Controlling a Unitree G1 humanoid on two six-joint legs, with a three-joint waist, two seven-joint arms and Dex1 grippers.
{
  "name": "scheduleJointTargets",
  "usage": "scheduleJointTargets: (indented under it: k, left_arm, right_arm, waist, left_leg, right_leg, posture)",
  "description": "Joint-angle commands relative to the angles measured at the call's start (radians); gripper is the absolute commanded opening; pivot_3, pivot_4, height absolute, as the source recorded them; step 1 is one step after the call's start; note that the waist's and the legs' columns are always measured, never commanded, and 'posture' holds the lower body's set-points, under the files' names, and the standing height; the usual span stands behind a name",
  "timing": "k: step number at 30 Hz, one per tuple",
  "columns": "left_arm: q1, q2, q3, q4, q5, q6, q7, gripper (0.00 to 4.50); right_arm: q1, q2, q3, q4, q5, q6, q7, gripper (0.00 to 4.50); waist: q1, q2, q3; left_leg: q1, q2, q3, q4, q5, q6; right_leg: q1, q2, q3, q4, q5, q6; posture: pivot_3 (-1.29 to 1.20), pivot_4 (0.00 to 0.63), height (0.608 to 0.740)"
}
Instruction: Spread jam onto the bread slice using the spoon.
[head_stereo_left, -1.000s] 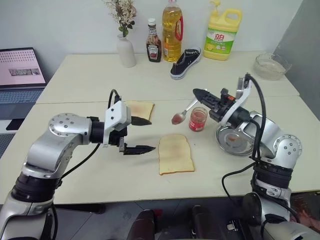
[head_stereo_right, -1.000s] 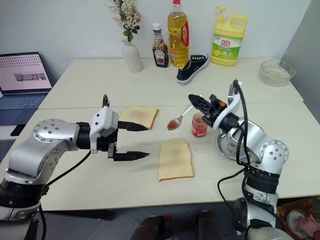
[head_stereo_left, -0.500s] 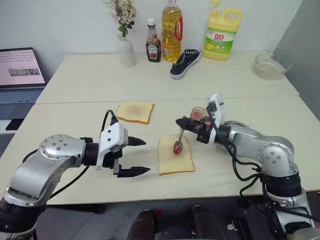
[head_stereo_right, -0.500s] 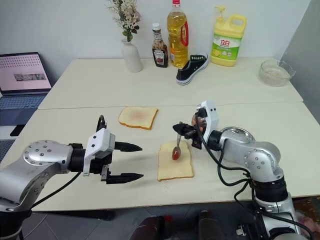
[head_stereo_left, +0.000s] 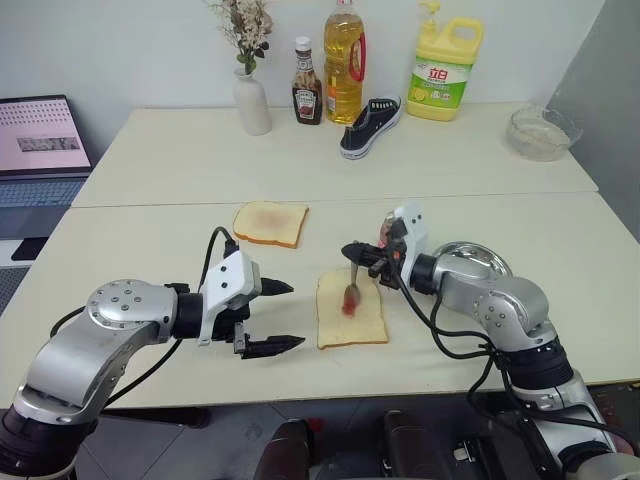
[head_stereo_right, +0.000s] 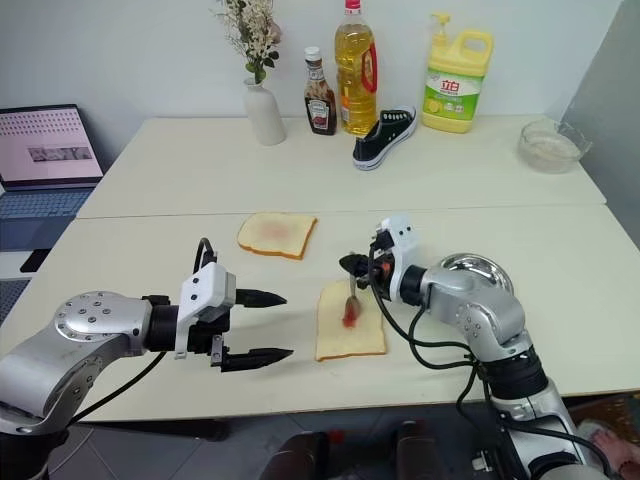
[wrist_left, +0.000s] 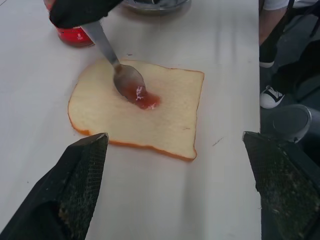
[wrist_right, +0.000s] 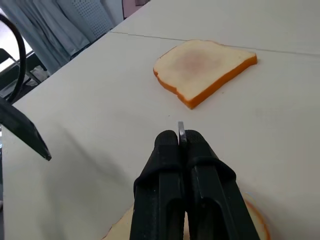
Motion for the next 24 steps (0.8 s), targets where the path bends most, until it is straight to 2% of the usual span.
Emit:
scheduleJointTargets:
  k: [1, 7, 13, 20, 24]
  left_arm:
    - [-0.022, 0.007, 0.014, -0.003, -0.001, -0.021, 0.001, 4.50]
    - [-0.047, 0.007, 0.001, 0.021, 0.008, -0.035, -0.009, 4.50]
    - [-0.055, 0.012, -0.001, 0.032, 0.007, -0.043, -0.024, 4.50]
    - [-0.065, 0.003, -0.011, 0.023, 0.006, -0.033, -0.017, 4.50]
    - [-0.062, 0.012, -0.007, 0.026, 0.008, -0.038, -0.021, 4.50]
  right_arm:
    - [-0.037, -0.005, -0.082, -0.021, -0.007, -0.005, 0.005, 0.02]
    - [-0.040, 0.024, -0.171, -0.061, 0.058, 0.084, -0.018, 0.02]
    - [-0.022, 0.107, -0.290, -0.068, 0.258, 0.261, -0.073, 0.02]
    - [0.071, 0.170, -0.233, -0.008, 0.194, 0.258, -0.099, 0.02]
    - [0.098, 0.114, -0.184, 0.000, 0.107, 0.230, -0.064, 0.02]
  waist:
    - [0.004, 0.000, 0.000]
    - [0.007, 0.000, 0.000]
    - [0.006, 0.000, 0.000]
    - [0.006, 0.000, 0.000]
    - [0.006, 0.000, 0.000]
  left_leg:
    - [0.000, 0.000, 0.000, 0.000, 0.000, 0.000]
    - [0.000, 0.000, 0.000, 0.000, 0.000, 0.000]
    - [0.000, 0.000, 0.000, 0.000, 0.000, 0.000]
    - [0.000, 0.000, 0.000, 0.000, 0.000, 0.000]
    - [0.000, 0.000, 0.001, 0.000, 0.000, 0.000]
  right_leg:
    - [0.000, 0.000, 0.000, 0.000, 0.000, 0.000]
    - [0.000, 0.000, 0.000, 0.000, 0.000, 0.000]
    - [0.000, 0.000, 0.000, 0.000, 0.000, 0.000]
    - [0.000, 0.000, 0.000, 0.000, 0.000, 0.000]
    - [0.000, 0.000, 0.000, 0.000, 0.000, 0.000]
  posture:
    - [0.00, 0.150, 0.740]
    - [0.00, 0.150, 0.740]
    - [0.00, 0.150, 0.740]
    - [0.00, 0.150, 0.740]
    - [0.00, 0.150, 0.740]
